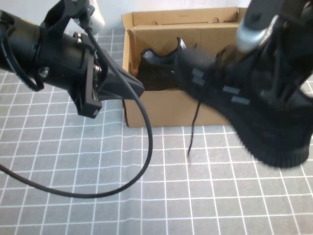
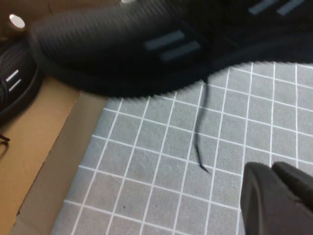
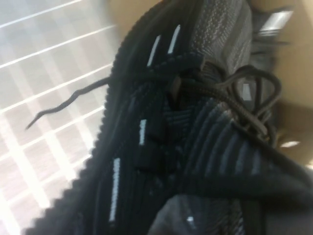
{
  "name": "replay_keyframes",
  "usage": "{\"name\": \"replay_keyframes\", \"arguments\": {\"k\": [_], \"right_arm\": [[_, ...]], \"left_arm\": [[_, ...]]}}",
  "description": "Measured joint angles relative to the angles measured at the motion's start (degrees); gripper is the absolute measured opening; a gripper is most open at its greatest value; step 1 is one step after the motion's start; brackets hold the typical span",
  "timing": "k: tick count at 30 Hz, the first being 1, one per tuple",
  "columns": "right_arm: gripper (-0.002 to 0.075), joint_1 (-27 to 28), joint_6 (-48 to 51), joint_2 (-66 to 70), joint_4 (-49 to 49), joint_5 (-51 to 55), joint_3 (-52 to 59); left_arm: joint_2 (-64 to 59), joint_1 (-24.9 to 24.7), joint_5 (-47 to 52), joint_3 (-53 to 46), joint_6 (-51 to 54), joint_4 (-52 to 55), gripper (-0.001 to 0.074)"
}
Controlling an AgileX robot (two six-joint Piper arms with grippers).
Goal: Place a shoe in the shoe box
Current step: Hand over the shoe
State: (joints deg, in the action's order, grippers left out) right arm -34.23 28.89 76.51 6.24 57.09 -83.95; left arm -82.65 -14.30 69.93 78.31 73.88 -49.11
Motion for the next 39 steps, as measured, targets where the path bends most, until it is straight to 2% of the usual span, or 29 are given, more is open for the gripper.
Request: {"name": "replay_keyframes", "arguments": {"k": [7, 14, 19, 22, 24, 27, 29, 32, 39], "right_arm": [[-0.0006, 7.3, 4.1, 2.8, -6.2, -3.4, -1.8], [-0.0006, 14.0, 22.4, 10.7, -26.6, 0.9, -8.9], [-0.0006, 16.2, 37.1, 13.8, -34.3, 8.0, -13.7], [-0.0006, 16.3, 47.6, 14.2, -36.9, 12.7, -14.4], [-0.0006, 16.4, 52.1, 14.2, -39.1, 14.1, -14.5], [-0.0006, 16.4, 55.8, 14.2, -41.7, 14.9, -14.5], [-0.0006, 16.4, 57.1, 14.2, -42.2, 15.2, -14.5], [-0.0006, 16.5, 58.0, 14.2, -42.2, 15.2, -14.5], [-0.0006, 16.5, 58.8, 14.2, -42.2, 15.2, -14.5]], "left_arm": [[-1.0, 0.0, 0.1, 1.0, 0.9, -0.1, -0.0001], [-3.2, 0.0, 0.1, 5.7, 1.4, -0.2, -0.0001], [-4.0, 0.0, 0.1, 7.2, 1.4, -0.2, 0.0011], [-4.1, 0.0, 0.2, 7.6, 1.4, -0.2, 0.0088], [-4.1, 0.0, 0.3, 7.6, 1.4, -0.5, 0.0181], [-4.3, 0.0, 0.3, 7.6, 1.4, -2.0, 0.0369], [-4.7, 0.0, 0.3, 7.6, 1.4, -4.6, 0.0452], [-5.8, -0.3, 0.3, 7.6, 1.9, -8.3, 0.0495], [-9.9, -2.6, 0.2, 7.6, 3.0, -9.9, 0.0512]]}}
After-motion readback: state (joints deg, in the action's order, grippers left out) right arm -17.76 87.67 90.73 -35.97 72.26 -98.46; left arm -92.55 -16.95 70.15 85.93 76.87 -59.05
